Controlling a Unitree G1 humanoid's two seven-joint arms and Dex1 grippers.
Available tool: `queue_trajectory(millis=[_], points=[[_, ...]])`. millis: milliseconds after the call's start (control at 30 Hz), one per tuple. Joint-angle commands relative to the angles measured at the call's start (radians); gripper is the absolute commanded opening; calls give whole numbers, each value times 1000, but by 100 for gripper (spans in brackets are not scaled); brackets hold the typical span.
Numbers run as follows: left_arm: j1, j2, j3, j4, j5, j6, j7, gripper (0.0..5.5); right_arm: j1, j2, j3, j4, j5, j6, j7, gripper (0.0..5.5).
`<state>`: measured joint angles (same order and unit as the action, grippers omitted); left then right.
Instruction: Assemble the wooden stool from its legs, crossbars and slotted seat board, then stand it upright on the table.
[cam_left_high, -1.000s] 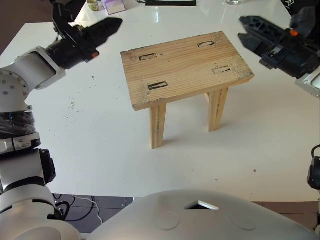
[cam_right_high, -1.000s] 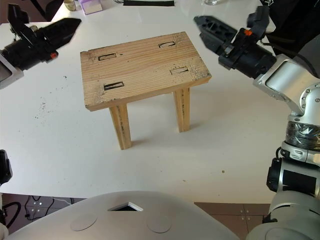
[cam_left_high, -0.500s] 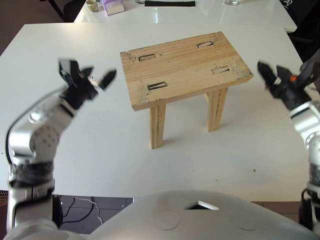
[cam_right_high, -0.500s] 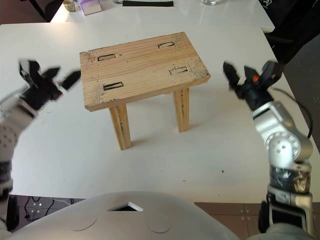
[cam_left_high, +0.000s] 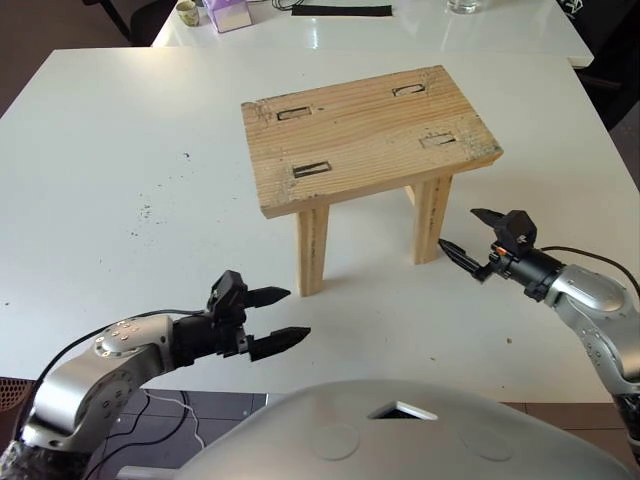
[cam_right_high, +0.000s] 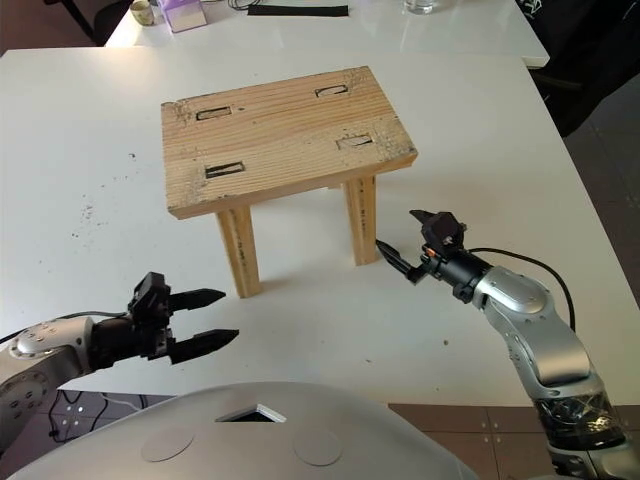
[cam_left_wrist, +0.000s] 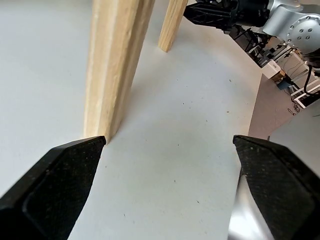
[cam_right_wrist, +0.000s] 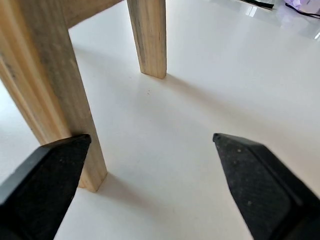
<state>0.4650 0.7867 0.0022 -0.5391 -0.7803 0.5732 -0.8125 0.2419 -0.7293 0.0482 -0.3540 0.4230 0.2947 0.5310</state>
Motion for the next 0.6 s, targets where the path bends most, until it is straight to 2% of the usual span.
queue_trajectory(millis=[33,200,333,500,600], points=[[-121,-90,-40,91,110,4,126,474,-44,36,44,-11,-45,3,32,451],[-184,-88,-17,213,222,-30,146,474,-29,61,29,-5,-75,-2,37,451],[-214,-87,21,205,210,-34,114,474,-44,91,-26,77,-152,-33,-41,451],[-234,-99,199,235,158,-101,94,474,-105,171,-141,221,-222,-83,-203,451],[-342,-145,237,439,289,-216,226,474,-179,236,-163,316,-273,-121,-302,451]])
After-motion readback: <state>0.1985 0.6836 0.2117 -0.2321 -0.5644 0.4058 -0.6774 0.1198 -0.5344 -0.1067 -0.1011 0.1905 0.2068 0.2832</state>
